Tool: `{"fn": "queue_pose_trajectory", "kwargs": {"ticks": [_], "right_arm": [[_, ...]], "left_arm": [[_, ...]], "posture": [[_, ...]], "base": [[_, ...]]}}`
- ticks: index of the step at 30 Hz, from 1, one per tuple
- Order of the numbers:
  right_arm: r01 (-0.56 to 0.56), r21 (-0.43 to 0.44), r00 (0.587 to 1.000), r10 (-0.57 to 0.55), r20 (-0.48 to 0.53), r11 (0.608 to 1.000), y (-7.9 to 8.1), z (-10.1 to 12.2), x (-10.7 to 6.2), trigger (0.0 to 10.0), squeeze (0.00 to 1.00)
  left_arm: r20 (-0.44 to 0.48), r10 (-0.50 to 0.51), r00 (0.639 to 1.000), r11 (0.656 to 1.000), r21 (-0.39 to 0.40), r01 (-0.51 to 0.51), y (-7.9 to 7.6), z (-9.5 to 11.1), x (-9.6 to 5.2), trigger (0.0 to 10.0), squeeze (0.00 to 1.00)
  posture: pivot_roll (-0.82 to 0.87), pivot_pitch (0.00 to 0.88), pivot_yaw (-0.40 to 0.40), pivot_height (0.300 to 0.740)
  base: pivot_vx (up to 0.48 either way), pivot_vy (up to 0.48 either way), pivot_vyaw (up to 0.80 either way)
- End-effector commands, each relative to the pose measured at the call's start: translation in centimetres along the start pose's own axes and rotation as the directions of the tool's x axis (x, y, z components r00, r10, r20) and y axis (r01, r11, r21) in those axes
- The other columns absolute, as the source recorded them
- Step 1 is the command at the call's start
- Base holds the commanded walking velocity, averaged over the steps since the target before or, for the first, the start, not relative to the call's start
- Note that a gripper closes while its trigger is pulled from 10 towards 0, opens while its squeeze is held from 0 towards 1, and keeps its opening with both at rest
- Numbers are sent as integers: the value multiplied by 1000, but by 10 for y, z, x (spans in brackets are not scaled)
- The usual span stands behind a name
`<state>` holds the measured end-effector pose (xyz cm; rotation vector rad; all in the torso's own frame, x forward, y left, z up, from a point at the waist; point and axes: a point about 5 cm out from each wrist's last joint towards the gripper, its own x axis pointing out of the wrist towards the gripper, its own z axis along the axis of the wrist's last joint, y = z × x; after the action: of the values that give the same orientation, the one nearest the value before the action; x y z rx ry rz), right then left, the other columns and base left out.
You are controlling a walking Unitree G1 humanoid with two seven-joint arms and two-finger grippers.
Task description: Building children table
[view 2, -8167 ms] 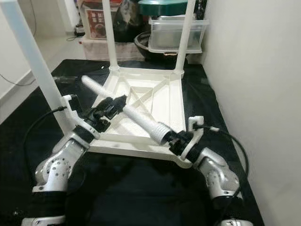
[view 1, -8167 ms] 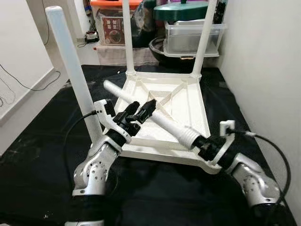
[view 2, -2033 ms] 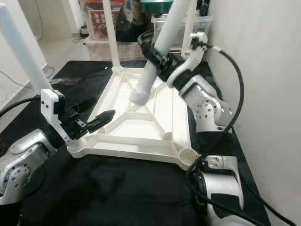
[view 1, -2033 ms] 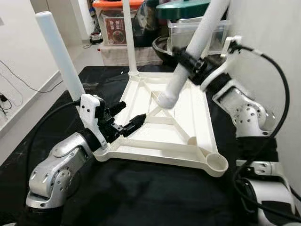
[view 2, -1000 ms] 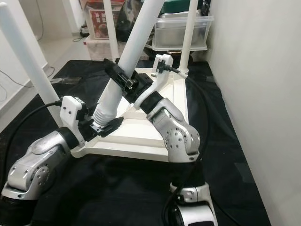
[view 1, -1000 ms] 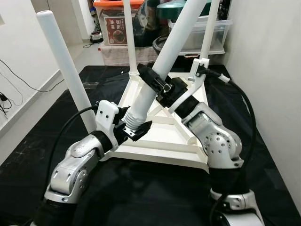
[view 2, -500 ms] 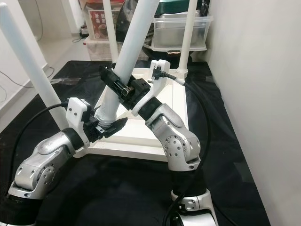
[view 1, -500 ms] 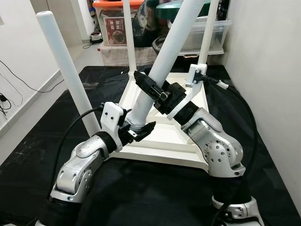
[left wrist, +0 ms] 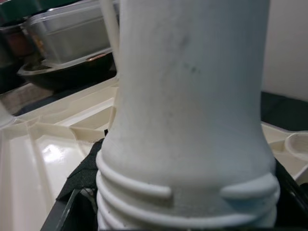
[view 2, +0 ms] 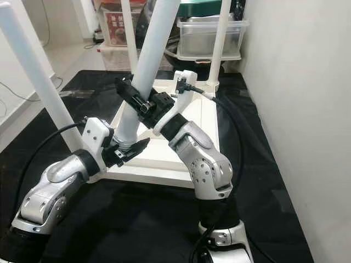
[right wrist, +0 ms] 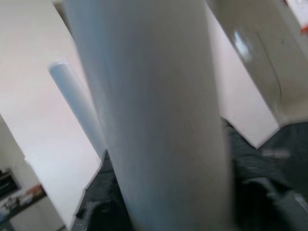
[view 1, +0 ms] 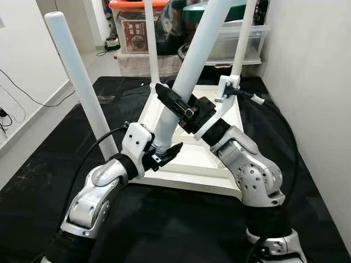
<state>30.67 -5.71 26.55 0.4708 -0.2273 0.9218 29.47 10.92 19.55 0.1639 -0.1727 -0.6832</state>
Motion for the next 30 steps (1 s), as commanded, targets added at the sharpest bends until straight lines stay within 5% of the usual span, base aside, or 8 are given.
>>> {"fn": "queue_pose_trajectory", "kwargs": {"ticks": [1, 2, 5, 6, 23, 27, 28, 30], "right_arm": [[-46, 34, 996, 49, -72, 998, 11, -15, 6, 10000, 0], [-36, 40, 997, 39, -72, 999, 9, -15, 6, 10000, 1000], [1, 38, 996, 3, -90, 999, 3, -15, 7, 10000, 1000], [32, 75, 997, -26, -78, 997, 0, -12, 8, 10000, 0], [99, 279, 993, -113, 34, 955, -25, 31, 20, 10000, 0], [81, 276, 996, -90, 20, 958, -20, 25, 19, 7373, 0], [69, 272, 997, -73, 4, 960, -17, 22, 18, 0, 0], [44, 260, 999, -38, -29, 965, -12, 15, 16, 0, 0]], "left_arm": [[0, -11, 1000, 1000, 26, 11, -3, 1, 2, 10000, 0], [4, -8, 1000, 1000, 30, 7, -2, 0, 1, 10000, 0], [-5, 23, 1000, 996, 81, -22, 1, -2, -2, 10000, 0], [-22, 51, 998, 990, 131, -48, 3, -6, -3, 10000, 0], [-111, 56, 992, 977, 210, -32, -8, -35, -21, 10000, 0], [-109, 52, 993, 975, 222, -26, -9, -36, -20, 10000, 0], [-111, 47, 993, 973, 231, -21, -9, -36, -21, 10000, 0], [-111, 42, 993, 971, 237, -15, -8, -37, -22, 10000, 0]], "posture": [[-62, 0, -19, 740], [-61, 0, -19, 740], [-58, 0, -22, 740], [-55, 0, -22, 740], [-46, 0, -23, 740], [-43, 0, -23, 740], [-43, 0, -23, 740], [-44, 0, -21, 740]], "base": [[0, 0, 0], [0, 0, 0], [0, 0, 0], [0, 0, 0], [0, 0, 0], [0, 0, 0], [0, 0, 0], [0, 0, 0]]}}
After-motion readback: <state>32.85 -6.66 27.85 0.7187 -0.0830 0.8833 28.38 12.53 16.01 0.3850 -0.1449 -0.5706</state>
